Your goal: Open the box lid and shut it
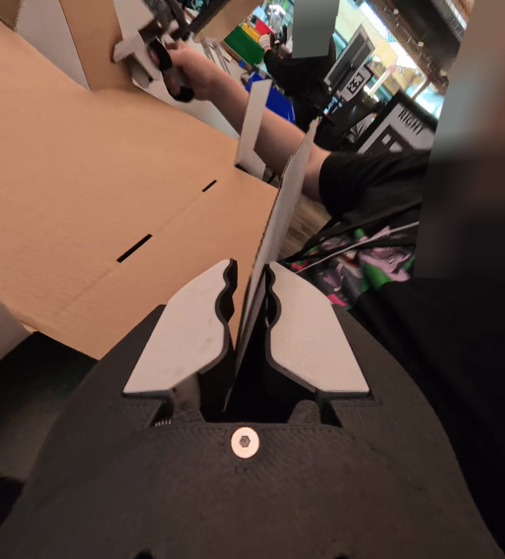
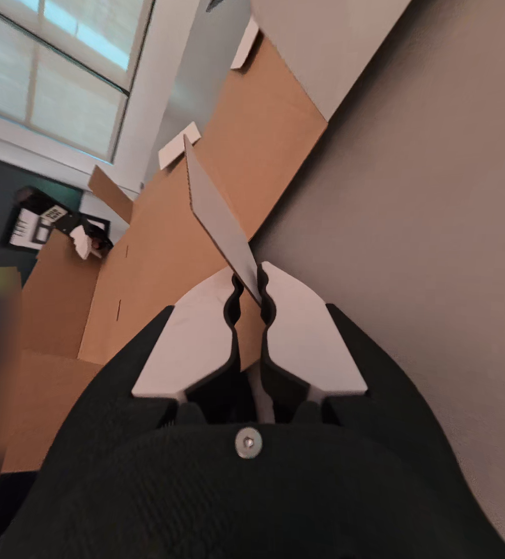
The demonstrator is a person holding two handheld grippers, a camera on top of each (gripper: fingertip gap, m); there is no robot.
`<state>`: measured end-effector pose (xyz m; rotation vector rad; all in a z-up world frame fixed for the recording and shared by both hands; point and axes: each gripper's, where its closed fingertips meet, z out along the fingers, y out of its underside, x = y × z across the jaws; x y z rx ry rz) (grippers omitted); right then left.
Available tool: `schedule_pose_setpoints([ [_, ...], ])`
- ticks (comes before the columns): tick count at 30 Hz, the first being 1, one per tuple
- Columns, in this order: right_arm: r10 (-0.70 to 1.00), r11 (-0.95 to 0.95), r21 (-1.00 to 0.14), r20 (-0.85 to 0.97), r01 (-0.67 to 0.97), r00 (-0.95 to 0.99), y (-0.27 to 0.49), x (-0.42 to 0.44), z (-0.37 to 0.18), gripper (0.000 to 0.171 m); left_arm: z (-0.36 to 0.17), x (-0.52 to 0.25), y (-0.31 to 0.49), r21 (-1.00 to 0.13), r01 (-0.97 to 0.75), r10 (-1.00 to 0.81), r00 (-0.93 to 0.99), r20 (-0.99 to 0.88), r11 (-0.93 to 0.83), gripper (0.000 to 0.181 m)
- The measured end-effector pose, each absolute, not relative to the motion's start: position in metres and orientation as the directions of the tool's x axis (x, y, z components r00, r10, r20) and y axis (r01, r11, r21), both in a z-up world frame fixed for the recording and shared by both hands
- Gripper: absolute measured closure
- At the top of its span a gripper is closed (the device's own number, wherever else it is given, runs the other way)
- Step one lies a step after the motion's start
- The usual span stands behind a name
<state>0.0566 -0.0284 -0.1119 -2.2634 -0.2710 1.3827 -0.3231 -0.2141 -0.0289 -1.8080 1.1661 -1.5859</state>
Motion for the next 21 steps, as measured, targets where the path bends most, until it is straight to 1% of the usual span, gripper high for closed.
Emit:
schedule_pose_setpoints([
  [3, 0.374, -0.877, -0.464, -0.821, -0.123, 0.43, -0.054, 0.038, -0.103, 0.163, -0.001, -0.35, -0.194, -0.759, -0.299, -0.79, -0.025, 0.612, -0.578, 0.159],
  [4, 0.374, -0.879, -0.462, -0.822, -0.117, 0.43, -0.065, 0.029, -0.101, 0.163, 0.0, -0.361, -0.183, -0.749, -0.321, -0.792, 0.011, 0.61, -0.58, 0.153],
  [5, 0.376, -0.878, -0.465, -0.816, -0.111, 0.44, -0.075, 0.019, -0.1, 0.163, -0.002, -0.373, -0.172, -0.733, -0.342, -0.79, 0.045, 0.612, -0.587, 0.148],
  [7, 0.387, -0.868, -0.485, -0.796, -0.107, 0.466, -0.096, 0.0, -0.098, 0.162, -0.007, -0.398, -0.147, -0.69, -0.35, -0.758, 0.101, 0.645, -0.634, 0.143],
  [10, 0.405, -0.845, -0.521, -0.772, -0.123, 0.49, -0.125, -0.026, -0.093, 0.165, -0.011, -0.432, -0.116, -0.634, -0.319, -0.692, 0.11, 0.714, -0.705, 0.14],
  [13, 0.427, -0.821, -0.547, -0.779, -0.166, 0.459, -0.15, -0.054, -0.083, 0.163, -0.016, -0.458, -0.089, -0.564, -0.312, -0.62, 0.117, 0.776, -0.765, 0.14],
  [15, 0.438, -0.806, -0.558, -0.787, -0.198, 0.436, -0.163, -0.075, -0.08, 0.156, -0.023, -0.471, -0.064, -0.526, -0.302, -0.586, 0.159, 0.794, -0.795, 0.137],
  [19, 0.439, -0.802, -0.566, -0.776, -0.192, 0.453, -0.179, -0.117, -0.096, 0.148, -0.03, -0.485, -0.003, -0.513, -0.257, -0.568, 0.24, 0.787, -0.819, 0.142],
  [21, 0.428, -0.825, -0.54, -0.79, -0.167, 0.439, -0.187, -0.14, -0.107, 0.141, -0.03, -0.489, 0.037, -0.527, -0.185, -0.558, 0.295, 0.775, -0.83, 0.156],
])
